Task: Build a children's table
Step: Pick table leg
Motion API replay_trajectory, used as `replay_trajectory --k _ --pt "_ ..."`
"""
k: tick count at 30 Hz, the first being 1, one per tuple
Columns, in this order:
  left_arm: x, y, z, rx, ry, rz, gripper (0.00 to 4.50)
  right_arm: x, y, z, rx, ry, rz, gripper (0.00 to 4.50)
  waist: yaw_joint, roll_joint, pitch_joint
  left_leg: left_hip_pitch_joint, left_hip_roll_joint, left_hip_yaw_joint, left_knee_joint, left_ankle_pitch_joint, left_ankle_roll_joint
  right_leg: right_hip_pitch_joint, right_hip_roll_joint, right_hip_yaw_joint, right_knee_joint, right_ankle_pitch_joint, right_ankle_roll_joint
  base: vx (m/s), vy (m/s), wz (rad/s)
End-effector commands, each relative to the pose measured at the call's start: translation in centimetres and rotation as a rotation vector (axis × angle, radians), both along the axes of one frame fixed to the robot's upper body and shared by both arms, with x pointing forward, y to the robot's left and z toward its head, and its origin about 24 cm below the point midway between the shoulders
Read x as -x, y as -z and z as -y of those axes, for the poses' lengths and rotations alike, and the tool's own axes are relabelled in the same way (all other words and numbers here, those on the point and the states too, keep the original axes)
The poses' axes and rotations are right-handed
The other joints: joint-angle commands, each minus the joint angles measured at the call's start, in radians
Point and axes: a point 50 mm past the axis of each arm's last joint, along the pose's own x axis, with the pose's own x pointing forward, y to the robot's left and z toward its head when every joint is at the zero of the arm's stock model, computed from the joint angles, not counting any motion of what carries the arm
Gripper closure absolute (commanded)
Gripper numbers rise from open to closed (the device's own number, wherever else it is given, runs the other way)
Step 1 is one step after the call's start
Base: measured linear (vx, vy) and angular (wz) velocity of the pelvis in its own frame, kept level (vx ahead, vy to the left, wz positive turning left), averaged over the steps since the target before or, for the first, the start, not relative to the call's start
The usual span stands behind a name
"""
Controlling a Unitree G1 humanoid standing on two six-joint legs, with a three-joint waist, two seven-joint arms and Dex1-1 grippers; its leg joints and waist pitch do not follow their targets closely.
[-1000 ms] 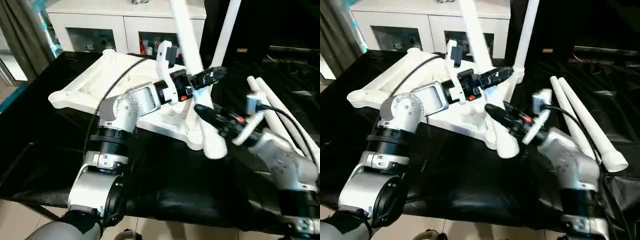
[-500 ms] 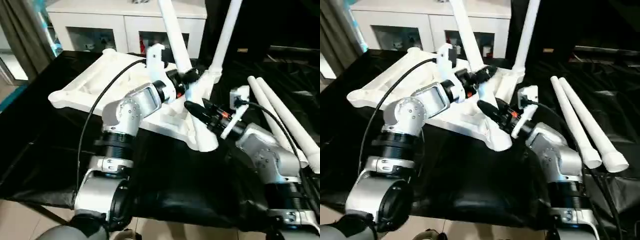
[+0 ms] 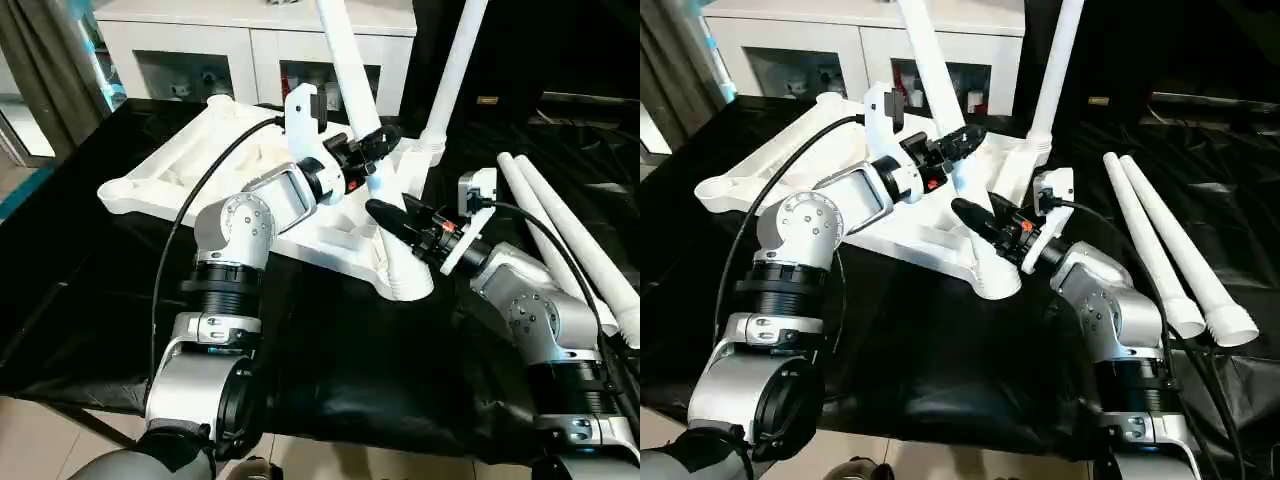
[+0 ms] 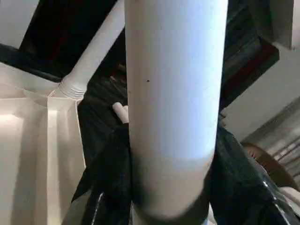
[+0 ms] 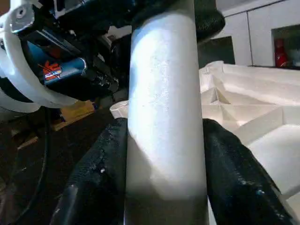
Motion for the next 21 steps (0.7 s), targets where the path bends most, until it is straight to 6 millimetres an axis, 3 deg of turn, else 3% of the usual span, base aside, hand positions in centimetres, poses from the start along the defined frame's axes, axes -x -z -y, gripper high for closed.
replay_trajectory --k 1,4,9,12,21 --pt "0.3 -1.4 0.5 0.0 0.032 0.096 2.71 0.2 0.1 -0.3 -0.006 -0.055 -0.038 1.95 -0.002 -0.017 -0.079 0.028 0.046 -0.025 -0.061 -0.119 0.073 0.051 -0.056 0.035 -0.071 -0.125 -0.212 0.0 0.0 0.0" --pt "0.2 -1.8 0.4 -0.014 0.05 0.134 2.71 0.6 -0.2 0.3 0.007 -0.1 -0.047 1.52 -0.001 -0.018 -0.079 0.028 0.047 -0.025 -0.061 -0.116 0.072 0.052 -0.057 0.036 -0.069 -0.115 -0.215 0.0 0.0 0.0" --pt "0.8 -2.9 0.0 -0.053 0.183 0.236 2.71 1.9 -1.3 2.4 0.034 -0.28 -0.105 1.46 0.005 -0.022 -0.08 0.03 0.046 -0.024 -0.058 -0.109 0.082 0.058 -0.056 0.037 -0.069 -0.12 -0.211 0.0 0.0 0.0" --pt "1.4 -3.6 0.0 -0.048 0.279 0.277 2.71 1.8 -1.6 3.1 0.055 -0.285 -0.118 1.46 0.003 -0.022 -0.078 0.026 0.047 -0.024 -0.058 -0.106 0.081 0.055 -0.058 0.036 -0.066 -0.114 -0.223 0.0 0.0 0.0" --pt "2.4 -4.5 0.2 -0.025 0.434 0.321 2.71 1.9 -1.9 3.1 0.085 -0.345 -0.149 1.46 0.001 -0.023 -0.079 0.03 0.047 -0.021 -0.055 -0.104 0.073 0.053 -0.056 0.036 -0.065 -0.133 -0.241 0.0 0.0 0.0"
